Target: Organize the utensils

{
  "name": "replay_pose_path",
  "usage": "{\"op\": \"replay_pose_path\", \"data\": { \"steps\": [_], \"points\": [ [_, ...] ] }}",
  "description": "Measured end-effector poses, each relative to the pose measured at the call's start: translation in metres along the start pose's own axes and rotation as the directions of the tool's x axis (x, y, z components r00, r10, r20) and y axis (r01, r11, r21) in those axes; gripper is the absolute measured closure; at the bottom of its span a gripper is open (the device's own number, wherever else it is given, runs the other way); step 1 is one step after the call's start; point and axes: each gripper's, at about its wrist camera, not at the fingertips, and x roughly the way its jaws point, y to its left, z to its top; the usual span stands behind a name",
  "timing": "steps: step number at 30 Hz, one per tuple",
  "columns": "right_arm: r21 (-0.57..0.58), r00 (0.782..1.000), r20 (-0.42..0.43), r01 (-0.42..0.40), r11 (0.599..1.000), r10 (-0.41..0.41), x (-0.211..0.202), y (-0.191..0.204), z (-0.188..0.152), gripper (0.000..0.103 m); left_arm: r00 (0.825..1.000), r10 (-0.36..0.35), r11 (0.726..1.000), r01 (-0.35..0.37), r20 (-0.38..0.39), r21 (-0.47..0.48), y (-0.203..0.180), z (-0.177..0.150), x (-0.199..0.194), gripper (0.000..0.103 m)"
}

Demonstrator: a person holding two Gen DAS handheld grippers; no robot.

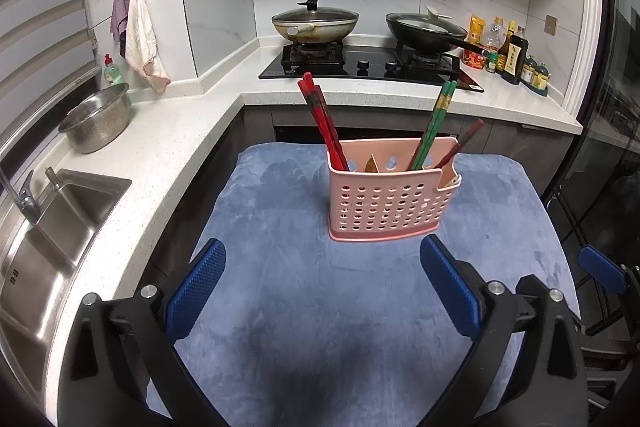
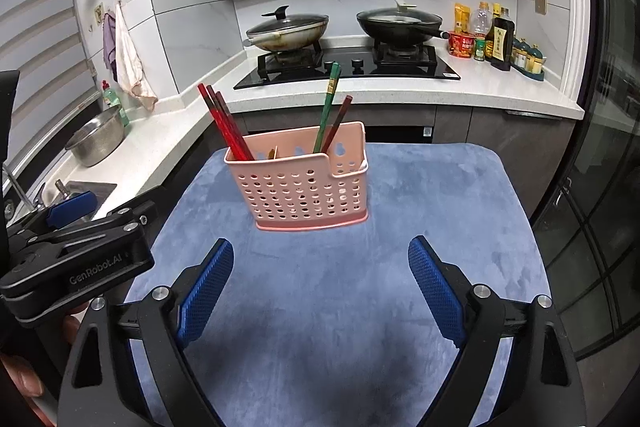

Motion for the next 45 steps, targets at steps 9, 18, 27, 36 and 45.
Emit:
{"op": "replay_pose_path", "data": {
  "steps": [9,18,27,36,45],
  "points": [
    [-0.015,0.999,0.010,0.043,0.999,-0.043,-0.003,-0.003,-0.005,0.006,1.000,0.018,1.000,-0.018,-0.023,-0.007,0.000,-0.009,0.002,0.009],
    [-0.024,0.998,0.010,0.063,0.998,-0.063,-0.004,-0.004,-0.007,0.006,0.999,0.036,0.999,-0.036,-0.016,0.006,-0.003,-0.012,-0.001,0.008],
    [-0.021,0.997,0.010,0.073,0.997,-0.073,-0.005,-0.004,-0.008,0.006,0.998,0.067,0.997,-0.067,-0.011,-0.022,0.001,-0.012,-0.003,0.008],
    [-0.018,0.997,0.007,0.078,0.997,-0.078,-0.004,-0.008,-0.010,0.006,0.996,0.082,0.996,-0.083,-0.017,-0.021,0.004,-0.016,-0.001,0.008],
    [-0.015,0.997,0.003,0.082,0.997,-0.082,-0.002,-0.011,-0.011,0.006,0.996,0.085,0.996,-0.085,-0.025,-0.019,0.005,-0.019,0.001,0.008]
  ]
}}
